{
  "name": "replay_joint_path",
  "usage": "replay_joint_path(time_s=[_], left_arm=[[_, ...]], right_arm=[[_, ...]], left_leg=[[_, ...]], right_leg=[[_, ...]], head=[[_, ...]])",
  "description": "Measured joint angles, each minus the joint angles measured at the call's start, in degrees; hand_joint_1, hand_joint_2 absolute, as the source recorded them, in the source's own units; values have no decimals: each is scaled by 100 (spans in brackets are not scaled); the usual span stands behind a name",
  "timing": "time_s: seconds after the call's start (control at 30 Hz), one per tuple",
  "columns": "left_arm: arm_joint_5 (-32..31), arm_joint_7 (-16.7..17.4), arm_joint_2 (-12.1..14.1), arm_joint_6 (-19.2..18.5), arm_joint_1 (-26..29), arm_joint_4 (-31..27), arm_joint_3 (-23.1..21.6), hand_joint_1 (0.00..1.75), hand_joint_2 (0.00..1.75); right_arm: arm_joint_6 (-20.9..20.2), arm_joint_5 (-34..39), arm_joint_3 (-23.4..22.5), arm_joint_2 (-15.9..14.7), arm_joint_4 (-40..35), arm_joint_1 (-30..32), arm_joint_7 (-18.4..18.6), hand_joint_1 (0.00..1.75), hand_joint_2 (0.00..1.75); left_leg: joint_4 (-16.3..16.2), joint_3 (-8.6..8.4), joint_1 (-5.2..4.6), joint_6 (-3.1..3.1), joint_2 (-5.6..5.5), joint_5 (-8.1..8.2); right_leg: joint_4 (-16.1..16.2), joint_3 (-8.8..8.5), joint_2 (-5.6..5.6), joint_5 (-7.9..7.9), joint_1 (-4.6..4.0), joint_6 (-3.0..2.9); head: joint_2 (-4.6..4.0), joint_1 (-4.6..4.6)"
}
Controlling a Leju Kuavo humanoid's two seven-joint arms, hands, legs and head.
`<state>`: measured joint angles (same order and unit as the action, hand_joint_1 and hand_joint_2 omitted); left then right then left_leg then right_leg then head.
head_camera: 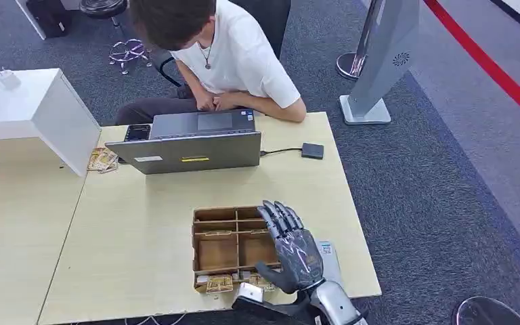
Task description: Pass the card to the sensor for recognition and then transmit it.
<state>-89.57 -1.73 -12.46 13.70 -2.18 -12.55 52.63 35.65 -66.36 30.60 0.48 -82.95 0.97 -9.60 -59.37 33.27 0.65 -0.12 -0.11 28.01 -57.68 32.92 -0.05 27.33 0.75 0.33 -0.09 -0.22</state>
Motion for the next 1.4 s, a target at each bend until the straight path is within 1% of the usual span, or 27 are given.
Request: replay_joint_path(time_s=[0.27,0.43,0.63,0.93,1.2,1.4], left_arm=[[0,0,0,0,0,0,0,0,0],[-11,-2,2,-33,-1,0,0,0,0],[-26,-20,7,-48,-1,0,0,0,0],[-24,-63,24,-68,1,0,-31,0,0],[-2,-63,35,-101,0,0,-33,0,0],[9,-63,39,-101,1,0,-33,0,0]], right_arm=[[-2,22,-31,26,-146,0,-4,0,175],[-79,-29,-31,26,-120,-72,4,0,175],[-166,-112,-33,96,177,-372,87,0,175],[-190,-177,-37,186,573,-668,181,0,175],[-173,-177,-55,201,713,-675,221,0,175],[-164,-188,-87,201,704,-567,223,0,175]], left_leg=[[0,0,0,0,0,0],[0,1,0,0,0,0],[0,-1,0,-2,0,-2],[0,0,0,-2,-1,-3],[0,0,0,-2,0,-3],[0,-1,0,-2,0,-3]], right_leg=[[0,0,0,0,0,0],[0,0,0,0,0,0],[-1,0,0,-1,0,-1],[-2,0,0,-1,0,-2],[-1,0,0,-1,0,-2],[-2,1,0,-1,0,-2]], head=[[0,0],[0,0],[0,0],[0,0],[0,0],[0,2]])
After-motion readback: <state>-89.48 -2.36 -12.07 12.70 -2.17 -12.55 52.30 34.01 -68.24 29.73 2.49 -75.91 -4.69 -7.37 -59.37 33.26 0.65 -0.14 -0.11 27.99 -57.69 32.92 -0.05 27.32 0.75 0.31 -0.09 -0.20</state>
